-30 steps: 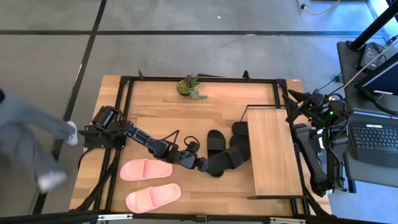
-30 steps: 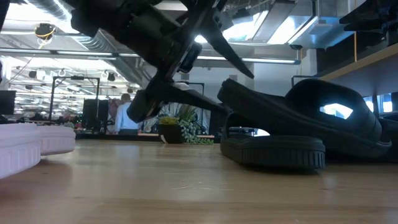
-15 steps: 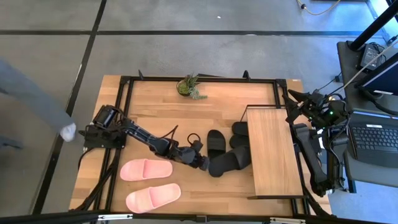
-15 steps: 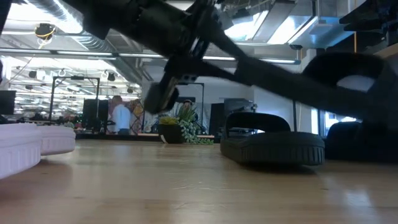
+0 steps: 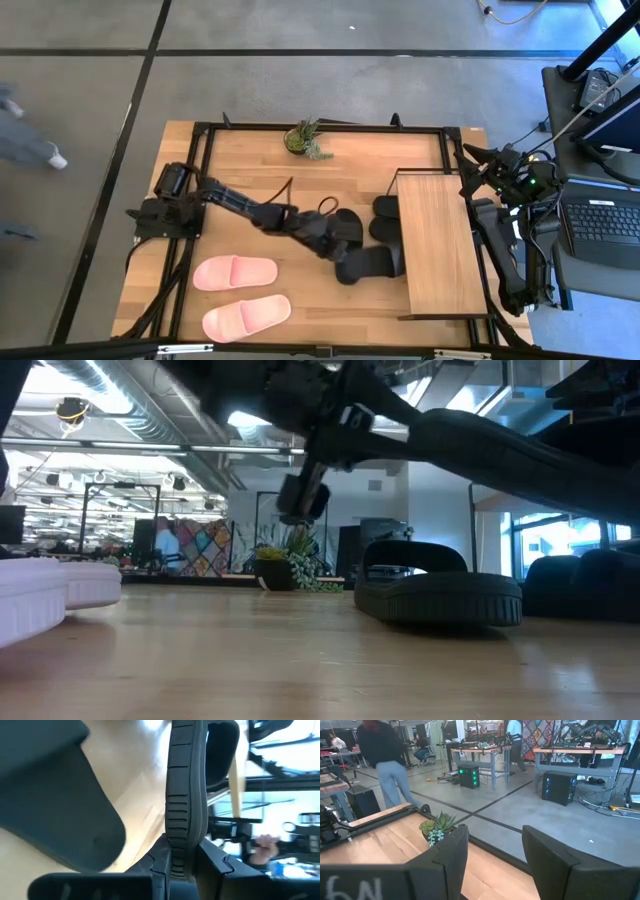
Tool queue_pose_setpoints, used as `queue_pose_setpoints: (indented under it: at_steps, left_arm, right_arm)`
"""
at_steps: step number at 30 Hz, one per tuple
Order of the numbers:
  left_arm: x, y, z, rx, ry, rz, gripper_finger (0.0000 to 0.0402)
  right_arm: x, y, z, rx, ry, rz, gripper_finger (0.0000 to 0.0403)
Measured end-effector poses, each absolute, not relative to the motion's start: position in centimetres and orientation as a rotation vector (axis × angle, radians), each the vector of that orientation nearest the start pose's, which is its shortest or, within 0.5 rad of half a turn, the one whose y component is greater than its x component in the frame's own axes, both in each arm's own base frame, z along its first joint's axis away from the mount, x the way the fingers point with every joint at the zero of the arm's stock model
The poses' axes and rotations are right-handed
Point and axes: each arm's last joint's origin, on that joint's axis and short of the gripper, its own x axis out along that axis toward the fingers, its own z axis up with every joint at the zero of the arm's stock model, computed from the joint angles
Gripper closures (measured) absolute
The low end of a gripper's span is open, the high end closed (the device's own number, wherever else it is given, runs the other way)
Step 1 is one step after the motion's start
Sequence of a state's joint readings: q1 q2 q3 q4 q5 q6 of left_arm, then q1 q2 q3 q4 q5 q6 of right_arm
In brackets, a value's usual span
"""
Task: Pick and place slides into the shelf
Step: Put the black slides under the shelf
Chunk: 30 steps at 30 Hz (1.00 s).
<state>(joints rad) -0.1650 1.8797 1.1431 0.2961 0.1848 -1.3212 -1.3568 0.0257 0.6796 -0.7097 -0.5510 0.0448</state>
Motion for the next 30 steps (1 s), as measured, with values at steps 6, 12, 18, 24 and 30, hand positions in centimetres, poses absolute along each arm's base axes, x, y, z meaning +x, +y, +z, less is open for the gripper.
queue_pose_setpoints:
  at_steps: [6,12,18,24,30]
  left_arm:
    - [41.6,-5.3,22.1,-1.183,0.702,0.079,0.0354]
    - [41.9,-5.0,22.9,-1.206,0.696,0.099,0.0356]
    - [42.7,-6.5,20.6,-1.216,0.741,0.105,0.0358]
    - [43.1,-7.8,18.9,-1.212,0.793,0.061,0.0358]
    - [43.4,-7.8,19.4,-1.232,0.739,0.047,0.0358]
  right_arm:
    - [1.6,-0.3,30.2,0.089,0.015,-0.807,0.0215]
    - [1.6,-0.3,30.2,0.089,0.015,-0.807,0.0215]
    - [1.6,-0.3,30.2,0.089,0.015,-0.807,0.0215]
    - [1.6,-0.3,30.2,0.089,0.015,-0.807,0.0215]
    - [1.6,-0.3,30.2,0.09,0.015,-0.807,0.0215]
